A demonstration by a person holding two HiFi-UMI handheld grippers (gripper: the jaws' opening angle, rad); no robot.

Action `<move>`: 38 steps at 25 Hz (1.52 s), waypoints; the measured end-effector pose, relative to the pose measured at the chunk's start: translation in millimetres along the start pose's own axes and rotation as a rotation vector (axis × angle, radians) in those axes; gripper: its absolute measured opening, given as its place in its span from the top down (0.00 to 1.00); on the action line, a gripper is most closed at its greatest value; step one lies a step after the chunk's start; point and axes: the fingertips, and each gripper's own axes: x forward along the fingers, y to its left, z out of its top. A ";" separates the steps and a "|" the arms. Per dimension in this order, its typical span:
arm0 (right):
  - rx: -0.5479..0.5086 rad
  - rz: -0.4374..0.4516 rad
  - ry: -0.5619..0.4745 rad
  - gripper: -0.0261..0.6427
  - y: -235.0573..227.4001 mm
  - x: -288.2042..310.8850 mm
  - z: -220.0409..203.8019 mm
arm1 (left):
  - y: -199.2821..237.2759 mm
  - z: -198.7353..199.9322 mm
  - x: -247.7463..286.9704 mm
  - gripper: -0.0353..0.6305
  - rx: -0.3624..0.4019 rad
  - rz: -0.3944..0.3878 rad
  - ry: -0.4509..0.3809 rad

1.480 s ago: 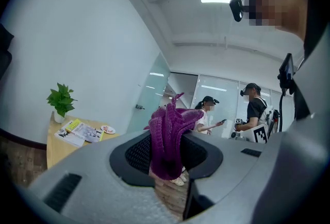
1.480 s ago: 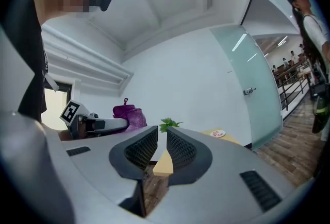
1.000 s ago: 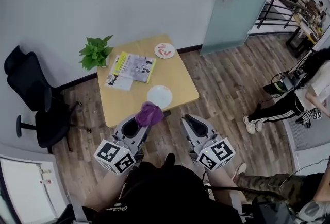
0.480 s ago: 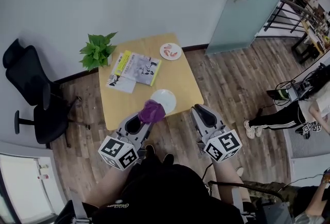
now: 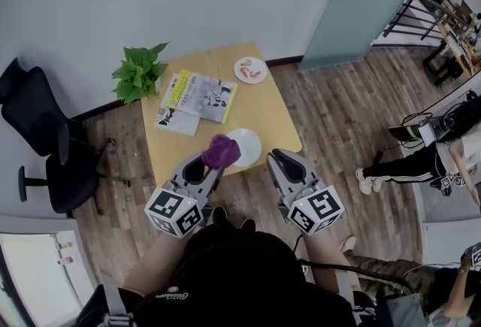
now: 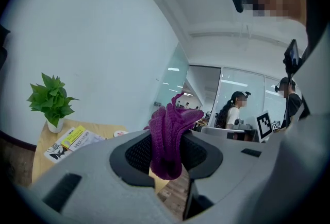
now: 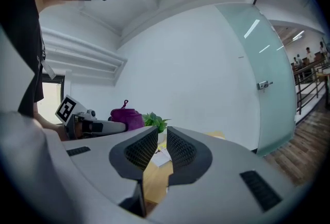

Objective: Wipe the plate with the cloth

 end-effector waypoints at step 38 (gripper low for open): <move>0.214 -0.087 0.151 0.88 -53.3 22.0 -99.9 | 149.2 -239.5 142.8 0.77 0.926 0.013 0.959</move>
